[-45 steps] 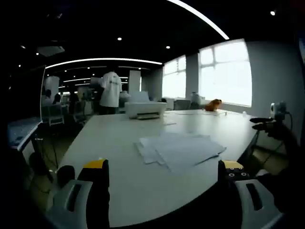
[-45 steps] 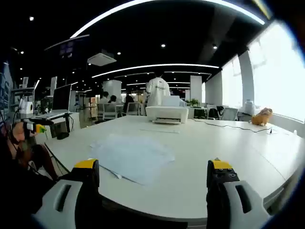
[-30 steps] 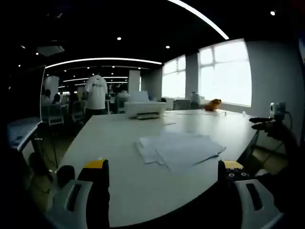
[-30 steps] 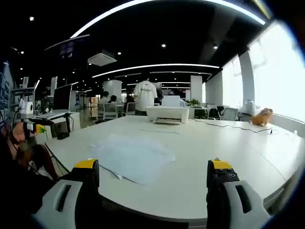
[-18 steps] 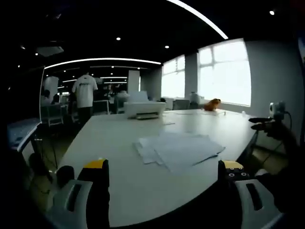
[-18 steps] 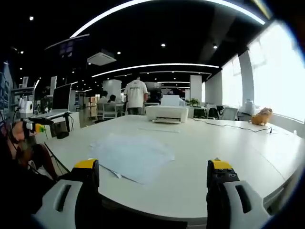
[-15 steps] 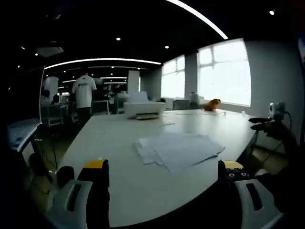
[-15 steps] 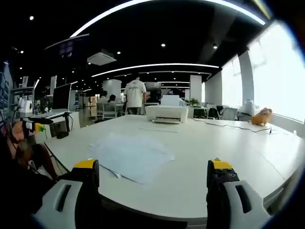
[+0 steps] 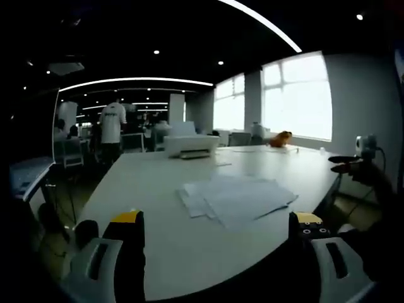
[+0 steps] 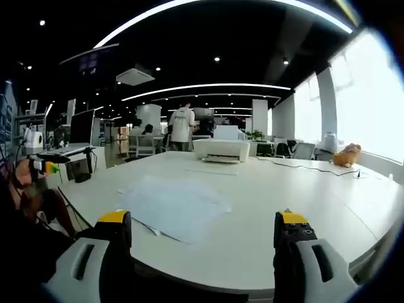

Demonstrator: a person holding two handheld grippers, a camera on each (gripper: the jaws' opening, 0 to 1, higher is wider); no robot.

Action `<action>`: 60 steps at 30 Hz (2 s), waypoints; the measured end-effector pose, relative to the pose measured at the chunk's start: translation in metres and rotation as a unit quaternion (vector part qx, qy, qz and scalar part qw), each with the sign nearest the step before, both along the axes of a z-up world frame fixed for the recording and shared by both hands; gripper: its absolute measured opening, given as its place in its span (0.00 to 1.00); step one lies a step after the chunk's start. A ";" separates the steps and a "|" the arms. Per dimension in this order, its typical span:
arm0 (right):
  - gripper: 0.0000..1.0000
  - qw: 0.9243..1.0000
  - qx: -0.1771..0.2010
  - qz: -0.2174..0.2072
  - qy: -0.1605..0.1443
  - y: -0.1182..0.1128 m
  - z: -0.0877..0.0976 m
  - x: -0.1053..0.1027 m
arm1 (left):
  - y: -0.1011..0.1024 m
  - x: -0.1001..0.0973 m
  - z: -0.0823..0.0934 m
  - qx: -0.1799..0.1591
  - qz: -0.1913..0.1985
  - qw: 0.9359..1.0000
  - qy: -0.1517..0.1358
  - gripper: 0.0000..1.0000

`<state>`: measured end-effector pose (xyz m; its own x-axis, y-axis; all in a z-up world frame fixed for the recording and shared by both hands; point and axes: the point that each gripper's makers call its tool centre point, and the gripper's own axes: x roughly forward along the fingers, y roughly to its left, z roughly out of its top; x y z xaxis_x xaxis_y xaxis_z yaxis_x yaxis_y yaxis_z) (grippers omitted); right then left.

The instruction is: Organize the stack of printing papers by aligning and flattening the scattered papers on the table

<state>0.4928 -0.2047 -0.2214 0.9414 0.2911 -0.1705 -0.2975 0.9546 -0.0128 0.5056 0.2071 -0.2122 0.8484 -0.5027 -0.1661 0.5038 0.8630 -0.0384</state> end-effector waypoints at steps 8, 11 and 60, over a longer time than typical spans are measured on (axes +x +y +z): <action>0.88 1.000 -0.003 0.003 0.000 0.004 0.001 0.003 | -0.001 0.000 0.000 0.000 0.000 1.000 0.000 0.97; 0.88 1.000 -0.003 0.006 -0.002 0.007 0.002 0.005 | -0.002 0.000 0.000 0.001 -0.001 1.000 0.000 0.97; 0.88 0.999 -0.019 0.041 -0.001 0.048 -0.004 0.055 | -0.013 -0.001 -0.004 -0.004 -0.019 1.000 0.003 0.97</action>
